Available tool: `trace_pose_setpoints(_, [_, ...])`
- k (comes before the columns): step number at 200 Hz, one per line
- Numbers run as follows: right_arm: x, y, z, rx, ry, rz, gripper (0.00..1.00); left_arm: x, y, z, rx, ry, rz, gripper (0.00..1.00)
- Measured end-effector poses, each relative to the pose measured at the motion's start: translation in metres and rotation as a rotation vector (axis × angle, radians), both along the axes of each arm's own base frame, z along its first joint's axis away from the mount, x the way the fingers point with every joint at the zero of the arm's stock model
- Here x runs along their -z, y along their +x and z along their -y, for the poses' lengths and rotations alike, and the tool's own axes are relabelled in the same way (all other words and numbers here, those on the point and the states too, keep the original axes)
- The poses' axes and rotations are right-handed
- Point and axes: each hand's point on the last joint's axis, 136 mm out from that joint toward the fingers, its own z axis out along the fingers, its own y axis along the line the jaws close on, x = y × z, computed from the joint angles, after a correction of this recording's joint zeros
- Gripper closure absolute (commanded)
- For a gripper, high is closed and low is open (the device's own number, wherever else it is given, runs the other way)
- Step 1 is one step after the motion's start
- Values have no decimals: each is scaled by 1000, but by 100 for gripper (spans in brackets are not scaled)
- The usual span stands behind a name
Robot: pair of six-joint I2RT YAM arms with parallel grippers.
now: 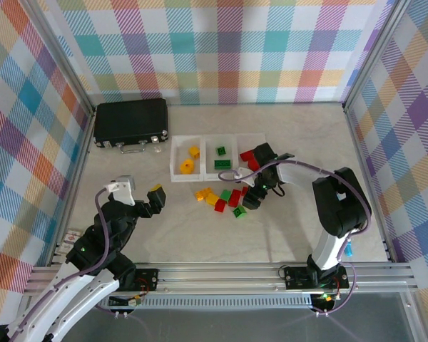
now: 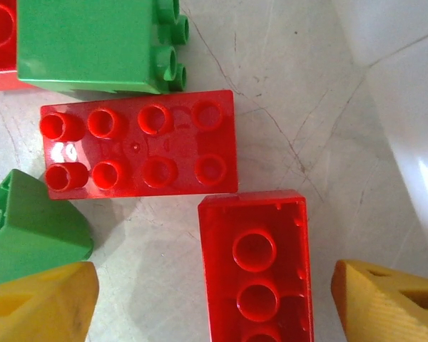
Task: Sort the legos into containers by color
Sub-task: Pick up the lego from the center of the table, then place the lego in the container.
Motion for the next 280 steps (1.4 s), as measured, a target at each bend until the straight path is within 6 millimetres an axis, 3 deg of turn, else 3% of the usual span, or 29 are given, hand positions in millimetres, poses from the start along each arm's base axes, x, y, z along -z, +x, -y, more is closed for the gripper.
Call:
trace_pose_setpoints(66, [11,8,5,-26,-45,38,35,2,0,-2,-12,-9,-10,0])
trace_pose_setpoints(147, [11,9,7,-81,-49,121,79,4,-3,9,47,-22,-24,0])
trace_pose_setpoints(192, [6,7,10,-88,-58,147,95,4,-4,13,74,-29,-29,0])
trace_pose_setpoints(203, [1,6,11,-89,-53,157,100,4,-4,13,74,-29,-29,0])
trace_pose_setpoints(249, [-40,9,5,-32,18,209,100,4,-5,13,65,-54,-35,0])
trace_pose_setpoints(280, [-81,35,-7,81,79,252,100,-4,-7,11,58,-80,-42,0])
